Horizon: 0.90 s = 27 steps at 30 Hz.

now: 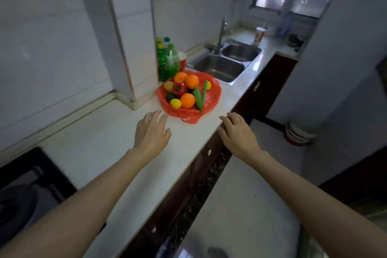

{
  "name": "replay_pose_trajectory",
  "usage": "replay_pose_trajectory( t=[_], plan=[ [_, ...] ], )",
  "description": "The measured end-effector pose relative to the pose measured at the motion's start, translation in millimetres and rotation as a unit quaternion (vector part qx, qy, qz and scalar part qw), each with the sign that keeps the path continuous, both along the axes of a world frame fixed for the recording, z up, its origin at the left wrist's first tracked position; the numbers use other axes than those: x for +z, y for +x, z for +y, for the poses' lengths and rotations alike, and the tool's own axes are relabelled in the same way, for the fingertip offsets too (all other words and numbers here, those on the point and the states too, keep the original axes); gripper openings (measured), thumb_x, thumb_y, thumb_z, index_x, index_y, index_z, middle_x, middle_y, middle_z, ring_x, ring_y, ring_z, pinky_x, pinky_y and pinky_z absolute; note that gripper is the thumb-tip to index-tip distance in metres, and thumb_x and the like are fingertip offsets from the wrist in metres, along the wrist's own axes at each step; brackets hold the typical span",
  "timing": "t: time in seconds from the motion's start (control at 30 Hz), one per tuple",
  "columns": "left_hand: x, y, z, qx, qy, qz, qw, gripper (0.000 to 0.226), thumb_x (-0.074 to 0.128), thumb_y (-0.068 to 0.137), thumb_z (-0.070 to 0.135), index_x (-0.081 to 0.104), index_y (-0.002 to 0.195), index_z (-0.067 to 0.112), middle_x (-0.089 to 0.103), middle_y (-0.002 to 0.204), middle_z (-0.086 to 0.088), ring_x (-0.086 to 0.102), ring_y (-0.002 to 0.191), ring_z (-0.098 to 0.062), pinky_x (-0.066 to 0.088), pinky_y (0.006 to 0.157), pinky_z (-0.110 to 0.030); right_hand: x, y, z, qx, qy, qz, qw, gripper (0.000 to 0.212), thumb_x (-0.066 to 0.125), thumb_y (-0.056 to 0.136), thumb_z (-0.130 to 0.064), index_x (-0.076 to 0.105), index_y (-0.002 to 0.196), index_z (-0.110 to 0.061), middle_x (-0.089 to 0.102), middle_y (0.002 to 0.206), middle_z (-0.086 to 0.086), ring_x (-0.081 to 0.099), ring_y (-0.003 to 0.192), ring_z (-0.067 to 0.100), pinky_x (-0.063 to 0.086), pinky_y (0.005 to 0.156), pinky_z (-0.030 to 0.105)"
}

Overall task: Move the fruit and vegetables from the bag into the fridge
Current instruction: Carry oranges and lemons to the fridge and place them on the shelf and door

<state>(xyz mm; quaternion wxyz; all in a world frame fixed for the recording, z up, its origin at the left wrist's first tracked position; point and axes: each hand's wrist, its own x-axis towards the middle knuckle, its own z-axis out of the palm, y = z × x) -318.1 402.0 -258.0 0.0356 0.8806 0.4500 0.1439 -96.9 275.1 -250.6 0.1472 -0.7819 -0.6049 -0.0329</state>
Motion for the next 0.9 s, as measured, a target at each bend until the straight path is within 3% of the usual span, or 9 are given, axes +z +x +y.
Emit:
replay_pose_trajectory(
  t=[0.2,0.33,0.63,0.9],
  plan=[
    [-29,109,37,-0.026,-0.018,-0.004,1.000,0.044,0.055,0.088,0.027,0.051,0.129,0.011,0.048,0.134,-0.012,0.045,0.121,-0.033,0.042,0.092,-0.046,-25,103,20,-0.036,-0.026,0.021,0.999,0.048,0.035,0.100,-0.035,0.037,0.141,-0.009,0.035,0.147,0.015,0.022,0.141,0.030,0.019,0.115,0.038],
    [-42,162,58,0.007,-0.036,-0.007,0.999,0.043,0.057,0.087,0.026,0.053,0.127,0.010,0.051,0.131,-0.014,0.047,0.116,-0.035,0.044,0.087,-0.048,-36,163,43,-0.015,-0.028,0.025,0.999,0.047,0.038,0.100,-0.032,0.041,0.139,-0.006,0.040,0.144,0.018,0.027,0.139,0.033,0.021,0.115,0.039],
    [-72,229,91,0.100,-0.090,0.003,0.991,0.046,0.056,0.088,0.026,0.051,0.130,0.010,0.047,0.136,-0.013,0.044,0.122,-0.033,0.040,0.094,-0.048,-72,235,117,0.071,-0.037,0.017,0.997,0.039,0.053,0.088,-0.026,0.062,0.115,0.000,0.064,0.113,0.021,0.058,0.111,0.038,0.045,0.097,0.045],
    [-101,264,158,0.135,-0.104,-0.003,0.985,0.046,0.063,0.081,0.024,0.055,0.124,0.006,0.052,0.130,-0.019,0.051,0.113,-0.040,0.049,0.080,-0.047,-99,273,210,0.103,-0.072,0.042,0.991,0.043,0.053,0.094,-0.027,0.051,0.131,-0.006,0.053,0.132,0.021,0.044,0.128,0.037,0.036,0.106,0.047]
  ],
)
